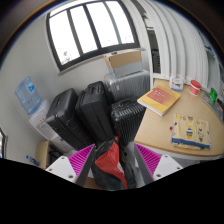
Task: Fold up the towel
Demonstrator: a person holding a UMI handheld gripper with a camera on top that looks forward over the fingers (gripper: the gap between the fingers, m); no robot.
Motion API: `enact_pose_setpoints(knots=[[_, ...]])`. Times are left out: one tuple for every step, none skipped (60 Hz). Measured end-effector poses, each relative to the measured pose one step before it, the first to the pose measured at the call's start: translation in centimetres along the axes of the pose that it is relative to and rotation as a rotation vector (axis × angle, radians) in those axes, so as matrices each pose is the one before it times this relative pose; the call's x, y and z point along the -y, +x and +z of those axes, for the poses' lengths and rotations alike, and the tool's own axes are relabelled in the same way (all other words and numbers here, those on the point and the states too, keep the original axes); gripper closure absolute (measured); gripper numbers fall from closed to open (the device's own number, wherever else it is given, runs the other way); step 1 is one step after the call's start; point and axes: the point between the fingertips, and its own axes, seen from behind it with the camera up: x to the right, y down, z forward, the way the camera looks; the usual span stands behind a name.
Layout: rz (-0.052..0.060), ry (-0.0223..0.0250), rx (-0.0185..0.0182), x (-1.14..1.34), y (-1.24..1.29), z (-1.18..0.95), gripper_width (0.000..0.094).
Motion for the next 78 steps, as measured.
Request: enact_pose_setpoints(knots=[[0.0019,-0.00259,-0.00612,-0.080,0.232,0.014,0.0129],[0.0023,-0.00172,-0.00658,-0.050,0.303,0.015,0.0131],[0.0026,-0.00047,-0.00841,0.056,0.505,0.060,0.0135],[0.0022,0.00049,-0.00777,0.118,0.566,0.094,0.0138],[0.0030,0.00025,-0.00986,0.087,0.658,0.107,0.0138],[0.0024,-0.00065,-0.01039,0.023,0.692,0.104,0.0137],[0.0011,0.00052,-0.01239,-0.274,0.361,-0.046,0.0138],[0.0004,-0.00261,-0.00771,0.282,1.255,0.399,0.0138],[0.0007,-0.00025,-0.01076,0.123,0.790,0.212,0.0137],[0.0015,0.00122,-0.01098,0.134,0.757,0.200,0.0137],[0.0012,0.00184,-0.01163,0.152,0.823,0.218,0.0138],[0.0006,0.00272,-0.01227,0.168,0.858,0.248,0.0137],[0.0006,0.00297,-0.01326,0.157,0.878,0.283,0.0137],[0.0007,0.00232,-0.01481,0.139,0.942,0.296,0.0137],[0.0017,0.00133,-0.01605,0.098,0.947,0.323,0.0137],[0.0016,0.00038,-0.01891,0.094,0.808,0.234,0.0138],[0.0029,0.00028,-0.01260,0.088,1.034,0.475,0.0138],[0.0034,0.00077,-0.01481,0.129,0.884,0.396,0.0137],[0.0044,0.00000,-0.01387,0.127,0.829,0.414,0.0137],[0.0044,-0.00163,-0.01509,0.098,0.657,0.310,0.0138],[0.0054,-0.00386,-0.01075,0.048,0.727,0.457,0.0141],[0.0063,-0.00530,-0.00964,0.022,0.709,0.482,0.0141],[0.0076,-0.00604,-0.00908,0.049,0.693,0.443,0.0148],[0.0079,-0.00428,-0.00834,0.094,0.659,0.456,0.0156],[0.0081,-0.00151,-0.00753,0.160,0.608,0.460,0.0157],[0.0060,0.00018,-0.00683,0.190,0.580,0.493,0.0155],[0.0025,0.00073,-0.00687,0.201,0.595,0.475,0.0158],[-0.0014,0.00060,-0.00779,0.159,0.582,0.492,0.0164],[-0.0051,0.00000,-0.00852,0.122,0.579,0.490,0.0174],[-0.0081,0.00079,-0.00912,0.113,0.613,0.464,0.0179],[-0.0100,0.00316,-0.01180,0.153,0.656,0.479,0.0186],[-0.0122,0.00425,-0.01372,0.141,0.650,0.473,0.0188],[-0.0122,0.00280,-0.01492,0.046,0.627,0.494,0.0193],[-0.0126,0.00027,-0.01374,-0.056,0.572,0.499,0.0196],[-0.0123,-0.00087,-0.01085,-0.112,0.453,0.510,0.0205],[-0.0133,-0.00093,-0.00806,-0.147,0.366,0.482,0.0218],[-0.0136,-0.00127,-0.00668,-0.206,0.325,0.510,0.0232],[-0.0147,-0.00149,-0.00590,-0.280,0.268,0.509,0.0256],[-0.0158,-0.00457,-0.00242,-0.404,0.163,0.513,0.0292],[-0.0166,-0.01049,-0.00347,-0.578,0.161,0.474,0.0341],[-0.0190,-0.01556,-0.00220,-0.776,0.060,0.480,0.0400],[-0.0080,0.02082,0.02812,0.655,-0.382,-0.062,0.0459],[-0.0026,0.04105,0.01055,0.457,-0.141,0.299,0.0550],[-0.0197,0.00286,0.00481,-0.268,0.008,0.222,0.0654],[-0.0238,-0.00045,-0.00454,-0.011,0.246,-0.120,0.0751],[-0.0166,0.02232,-0.01869,0.251,0.461,0.100,0.0854],[-0.0174,-0.00095,-0.04044,-0.336,1.028,0.049,0.0902],[-0.0070,0.00539,-0.03468,-0.066,0.617,-0.025,0.0899],[0.0055,0.00953,-0.01985,-0.075,0.137,0.013,0.0901],[0.0063,0.00747,-0.00437,-0.027,-0.138,-0.011,0.0902],[0.0005,0.01130,-0.00220,0.094,-0.115,0.015,0.0903],[-0.0069,0.00419,-0.00244,0.006,-0.015,0.004,0.0904],[-0.0065,0.00343,-0.00222,0.006,-0.005,0.006,0.0907],[-0.0041,-0.00047,-0.00207,-0.054,0.023,0.033,0.0911],[-0.0001,-0.00216,-0.00163,-0.029,0.007,-0.001,0.0913],[0.0031,-0.00424,-0.00030,-0.009,0.019,0.003,0.0915],[0.0062,-0.00468,0.00134,-0.010,-0.003,0.016,0.0917],[0.0090,-0.00694,0.00560,0.046,0.036,-0.094,0.0919],[0.0066,-0.00601,0.00393,0.011,-0.009,0.001,0.0920],[0.0077,-0.00550,0.00570,0.037,-0.016,0.025,0.0922],[0.0077,-0.00586,0.00698,0.032,-0.025,0.029,0.0923],[0.0061,-0.00529,0.00769,0.034,-0.045,0.008,0.0923],[0.0050,-0.00455,0.00808,0.062,-0.005,0.022,0.0924],[0.0061,-0.00458,0.00837,0.056,0.000,0.024,0.0925],[0.0097,-0.00120,0.00574,-0.335,-0.284,0.002,0.0926],[0.0144,-0.00743,0.01210,0.244,0.077,0.071,0.0926],[0.0180,-0.00547,0.01258,0.136,-0.021,-0.122,0.0926],[0.0214,-0.00079,0.01427,0.294,-0.067,-0.162,0.0927],[0.0185,0.00563,0.01120,0.433,0.032,-0.330,0.0926],[0.0169,0.01060,0.01024,0.565,0.102,-0.332,0.0926],[0.0109,0.01325,0.00380,0.612,0.248,-0.351,0.0926],[0.0045,0.01451,-0.00197,0.670,0.385,-0.377,0.0926],[0.0002,0.01497,-0.00502,0.688,0.440,-0.387,0.0926],[0.0005,0.01481,-0.00577,0.675,0.474,-0.407,0.0926],[0.0061,0.01315,-0.00182,0.760,0.503,-0.482,0.0926],[0.0072,0.01283,-0.00468,0.627,0.442,-0.367,0.0926],[0.0128,0.01221,-0.00363,0.516,0.255,-0.271,0.0927],[0.0159,0.01094,-0.00166,0.544,0.468,-0.373,0.0926]])
